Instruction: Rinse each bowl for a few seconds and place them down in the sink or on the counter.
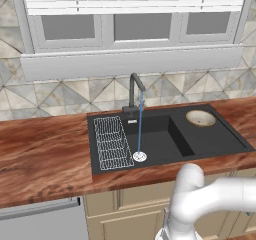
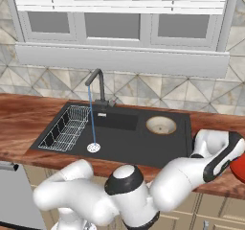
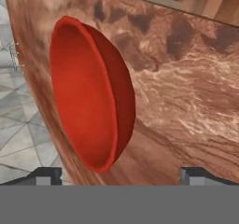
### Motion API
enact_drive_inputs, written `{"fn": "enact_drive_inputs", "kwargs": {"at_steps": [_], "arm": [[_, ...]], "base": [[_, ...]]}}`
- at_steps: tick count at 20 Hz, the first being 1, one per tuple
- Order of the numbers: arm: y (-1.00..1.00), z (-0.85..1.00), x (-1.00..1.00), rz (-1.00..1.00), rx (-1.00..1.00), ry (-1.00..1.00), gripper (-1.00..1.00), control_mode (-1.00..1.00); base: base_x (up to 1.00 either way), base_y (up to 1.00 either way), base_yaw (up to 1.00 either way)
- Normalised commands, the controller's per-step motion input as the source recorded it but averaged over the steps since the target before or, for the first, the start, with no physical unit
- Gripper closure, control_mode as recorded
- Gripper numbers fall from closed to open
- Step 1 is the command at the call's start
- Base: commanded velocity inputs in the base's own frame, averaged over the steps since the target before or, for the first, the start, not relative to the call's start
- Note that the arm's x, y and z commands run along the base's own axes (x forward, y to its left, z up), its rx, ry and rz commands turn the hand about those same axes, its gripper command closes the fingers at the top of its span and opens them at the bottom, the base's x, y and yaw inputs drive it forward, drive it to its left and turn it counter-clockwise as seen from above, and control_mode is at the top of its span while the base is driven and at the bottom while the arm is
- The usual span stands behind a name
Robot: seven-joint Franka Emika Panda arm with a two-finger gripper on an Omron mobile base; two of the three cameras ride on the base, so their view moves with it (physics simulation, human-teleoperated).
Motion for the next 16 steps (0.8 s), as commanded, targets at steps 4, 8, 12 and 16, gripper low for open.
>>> {"fn": "enact_drive_inputs", "kwargs": {"at_steps": [4,8,12,16], "arm": [[-0.57,0.15,0.07,-0.1,0.13,0.06,-1.0,-1.0],[-0.62,0.02,-0.03,-0.28,0.12,0.13,-1.0,-1.0],[-0.48,0.0,0.0,-0.3,0.11,0.21,-1.0,-1.0],[-0.13,-0.04,0.21,-0.18,0.09,0.34,-1.0,-1.0]], "base": [[0.0,0.0,0.0],[0.0,0.0,0.0],[0.0,0.0,0.0],[0.0,0.0,0.0]]}}
